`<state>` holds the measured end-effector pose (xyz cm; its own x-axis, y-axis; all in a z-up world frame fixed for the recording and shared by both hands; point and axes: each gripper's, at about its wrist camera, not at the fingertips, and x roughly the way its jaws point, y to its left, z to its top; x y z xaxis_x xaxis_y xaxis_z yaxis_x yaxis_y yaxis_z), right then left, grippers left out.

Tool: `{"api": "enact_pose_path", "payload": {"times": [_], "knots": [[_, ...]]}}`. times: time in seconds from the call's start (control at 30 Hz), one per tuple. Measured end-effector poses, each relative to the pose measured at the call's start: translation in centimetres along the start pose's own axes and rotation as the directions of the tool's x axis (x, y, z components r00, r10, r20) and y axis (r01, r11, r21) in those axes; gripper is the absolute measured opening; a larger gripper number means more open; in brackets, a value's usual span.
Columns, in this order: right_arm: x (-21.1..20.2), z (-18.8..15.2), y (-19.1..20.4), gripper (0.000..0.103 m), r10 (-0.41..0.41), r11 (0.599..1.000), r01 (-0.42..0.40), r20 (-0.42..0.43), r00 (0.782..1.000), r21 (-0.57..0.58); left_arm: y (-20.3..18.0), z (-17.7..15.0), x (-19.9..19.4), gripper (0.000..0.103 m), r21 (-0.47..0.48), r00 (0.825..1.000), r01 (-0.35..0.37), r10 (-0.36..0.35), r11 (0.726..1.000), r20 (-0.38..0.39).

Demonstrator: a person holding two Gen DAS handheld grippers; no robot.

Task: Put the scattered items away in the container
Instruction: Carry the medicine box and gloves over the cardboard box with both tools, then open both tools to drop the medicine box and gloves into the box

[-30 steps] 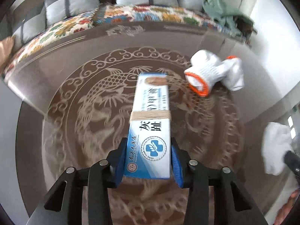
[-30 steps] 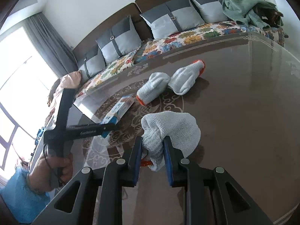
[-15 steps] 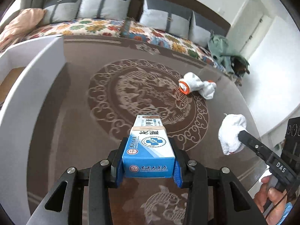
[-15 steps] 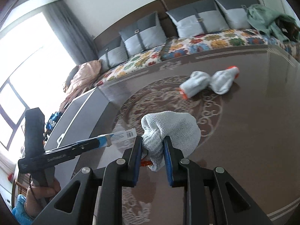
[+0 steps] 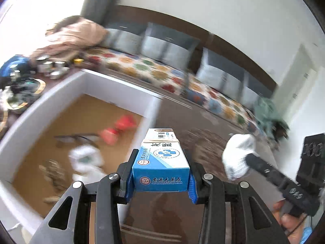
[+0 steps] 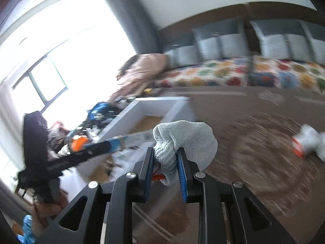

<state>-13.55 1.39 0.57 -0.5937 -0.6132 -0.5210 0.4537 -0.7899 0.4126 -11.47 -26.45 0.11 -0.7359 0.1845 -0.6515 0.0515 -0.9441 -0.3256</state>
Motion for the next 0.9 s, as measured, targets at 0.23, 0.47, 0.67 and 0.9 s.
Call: {"api": "enact_pose_path", "payload": {"times": [0.23,0.47,0.67,0.9], "knots": [[10.7,5.0,8.4,0.023,0.121,0.987,-0.127,-0.063,0.991,-0.097,8.9,4.4,-0.4,0.041,-0.077,0.992,-0.116,0.119,0.990,0.028],[20.3,8.1,12.1,0.023,0.095,0.977,-0.114,-0.113,0.989,-0.178,13.2,6.8,4.4,0.041,-0.075,0.975,-0.217,0.213,0.973,-0.057],[28.3,8.9,12.3,0.029,0.021,0.977,-0.062,-0.193,0.981,-0.205,16.6,7.1,10.7,0.042,-0.054,0.926,-0.336,0.319,0.940,-0.205],[31.0,6.4,8.0,0.062,-0.025,0.999,0.014,-0.293,0.956,-0.040,19.4,5.1,12.7,0.070,-0.079,0.885,-0.407,0.371,0.910,-0.283]]}}
